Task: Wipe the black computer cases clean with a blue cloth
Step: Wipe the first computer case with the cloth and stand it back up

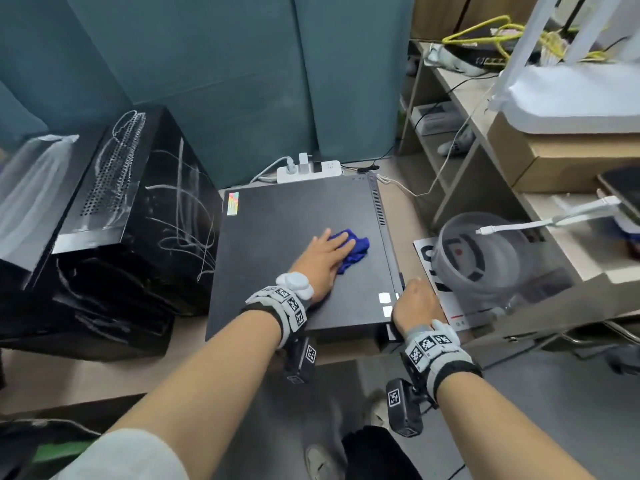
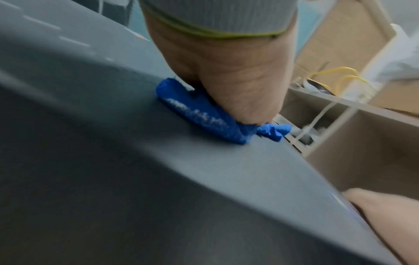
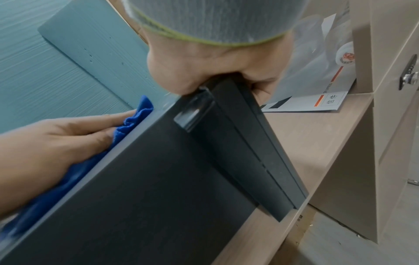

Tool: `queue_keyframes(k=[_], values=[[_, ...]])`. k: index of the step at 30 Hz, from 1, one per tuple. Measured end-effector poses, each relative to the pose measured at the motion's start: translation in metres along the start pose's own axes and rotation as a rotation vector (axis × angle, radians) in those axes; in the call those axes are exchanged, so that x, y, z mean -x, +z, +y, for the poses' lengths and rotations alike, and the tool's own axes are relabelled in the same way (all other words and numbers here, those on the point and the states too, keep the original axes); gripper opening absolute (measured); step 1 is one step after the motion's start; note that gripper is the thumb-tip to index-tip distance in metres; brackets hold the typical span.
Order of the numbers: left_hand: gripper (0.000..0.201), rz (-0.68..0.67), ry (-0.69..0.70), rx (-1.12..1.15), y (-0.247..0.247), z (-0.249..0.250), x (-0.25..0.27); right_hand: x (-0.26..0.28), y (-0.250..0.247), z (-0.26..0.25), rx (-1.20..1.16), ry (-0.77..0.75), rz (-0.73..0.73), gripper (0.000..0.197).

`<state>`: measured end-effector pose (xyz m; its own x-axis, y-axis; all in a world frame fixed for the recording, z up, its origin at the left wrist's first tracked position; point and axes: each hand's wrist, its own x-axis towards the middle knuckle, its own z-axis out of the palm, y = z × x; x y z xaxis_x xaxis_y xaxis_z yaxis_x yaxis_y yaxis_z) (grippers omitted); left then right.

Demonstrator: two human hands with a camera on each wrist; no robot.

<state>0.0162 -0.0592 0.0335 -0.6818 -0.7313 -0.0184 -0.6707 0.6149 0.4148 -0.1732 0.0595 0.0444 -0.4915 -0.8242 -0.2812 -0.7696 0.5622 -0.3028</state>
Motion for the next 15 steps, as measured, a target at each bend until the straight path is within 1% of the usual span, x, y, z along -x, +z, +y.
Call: queue_keyframes(k=[4, 6, 7, 9, 13, 15], values=[[0.057, 0.022, -0.139, -0.077, -0.012, -0.016, -0.047, -0.003, 0.008, 0.000, -0.044, 0.000, 0.032, 0.023], [0.054, 0.048, -0.197, -0.065, -0.015, -0.016, -0.070, -0.005, 0.012, 0.000, -0.174, 0.058, 0.067, 0.022], [0.054, 0.057, -0.212, -0.059, -0.017, -0.015, -0.078, -0.005, 0.012, 0.000, -0.241, 0.110, 0.080, 0.022], [0.053, 0.045, -0.200, -0.044, -0.017, -0.012, -0.090, -0.007, 0.013, 0.002, -0.318, 0.208, 0.089, 0.024], [0.052, 0.046, -0.095, -0.054, -0.013, 0.010, -0.081, -0.008, 0.012, 0.003, -0.356, 0.241, 0.082, 0.029], [0.054, 0.022, -0.030, -0.051, -0.008, 0.024, -0.072, -0.007, 0.011, 0.003, -0.377, 0.247, 0.075, 0.032]])
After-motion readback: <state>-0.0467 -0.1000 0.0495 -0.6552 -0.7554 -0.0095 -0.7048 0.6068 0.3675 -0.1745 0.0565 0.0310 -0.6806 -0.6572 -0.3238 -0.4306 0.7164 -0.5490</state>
